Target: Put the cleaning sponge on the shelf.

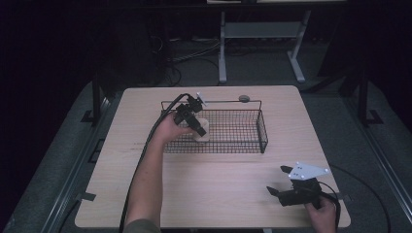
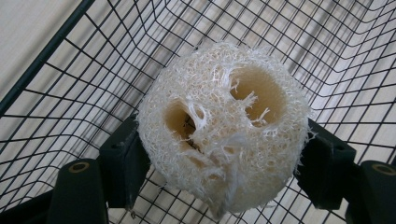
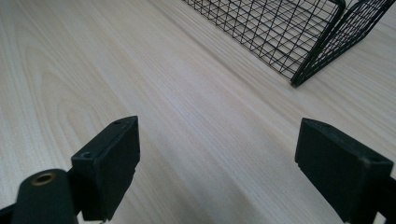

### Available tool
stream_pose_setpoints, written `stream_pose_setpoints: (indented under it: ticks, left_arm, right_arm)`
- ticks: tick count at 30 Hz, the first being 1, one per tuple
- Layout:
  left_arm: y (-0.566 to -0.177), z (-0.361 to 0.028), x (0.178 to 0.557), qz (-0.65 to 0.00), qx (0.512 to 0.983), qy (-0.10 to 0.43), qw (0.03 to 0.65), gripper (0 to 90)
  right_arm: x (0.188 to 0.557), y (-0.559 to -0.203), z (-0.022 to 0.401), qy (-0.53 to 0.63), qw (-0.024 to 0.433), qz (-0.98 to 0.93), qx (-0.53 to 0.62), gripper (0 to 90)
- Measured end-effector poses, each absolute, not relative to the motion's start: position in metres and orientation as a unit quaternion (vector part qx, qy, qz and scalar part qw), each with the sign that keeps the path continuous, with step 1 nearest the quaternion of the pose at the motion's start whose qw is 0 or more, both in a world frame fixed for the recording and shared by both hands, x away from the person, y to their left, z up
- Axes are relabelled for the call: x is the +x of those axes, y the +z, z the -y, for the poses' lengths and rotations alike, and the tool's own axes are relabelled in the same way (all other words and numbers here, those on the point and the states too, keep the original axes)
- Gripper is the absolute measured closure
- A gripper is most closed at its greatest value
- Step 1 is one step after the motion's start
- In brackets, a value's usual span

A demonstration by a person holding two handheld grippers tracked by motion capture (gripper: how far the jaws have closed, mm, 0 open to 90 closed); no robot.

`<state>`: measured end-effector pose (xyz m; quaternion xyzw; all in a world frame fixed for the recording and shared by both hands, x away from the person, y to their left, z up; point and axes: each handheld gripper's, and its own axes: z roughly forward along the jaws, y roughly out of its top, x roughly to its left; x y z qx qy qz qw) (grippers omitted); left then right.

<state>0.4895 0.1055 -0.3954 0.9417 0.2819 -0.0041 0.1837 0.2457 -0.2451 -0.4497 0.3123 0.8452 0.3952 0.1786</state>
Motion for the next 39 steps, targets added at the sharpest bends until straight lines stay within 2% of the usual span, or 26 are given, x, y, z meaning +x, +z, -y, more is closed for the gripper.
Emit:
stream_pose_setpoints:
  ticks: [39]
  left_arm:
    - [-0.3897, -0.108, 0.484, -0.285, 0.943, -0.003, 0.174, 18.9]
  right_arm:
    - [0.2459, -0.4495, 0.2427, 0.396, 0.179, -0.846, 0.309, 13.5]
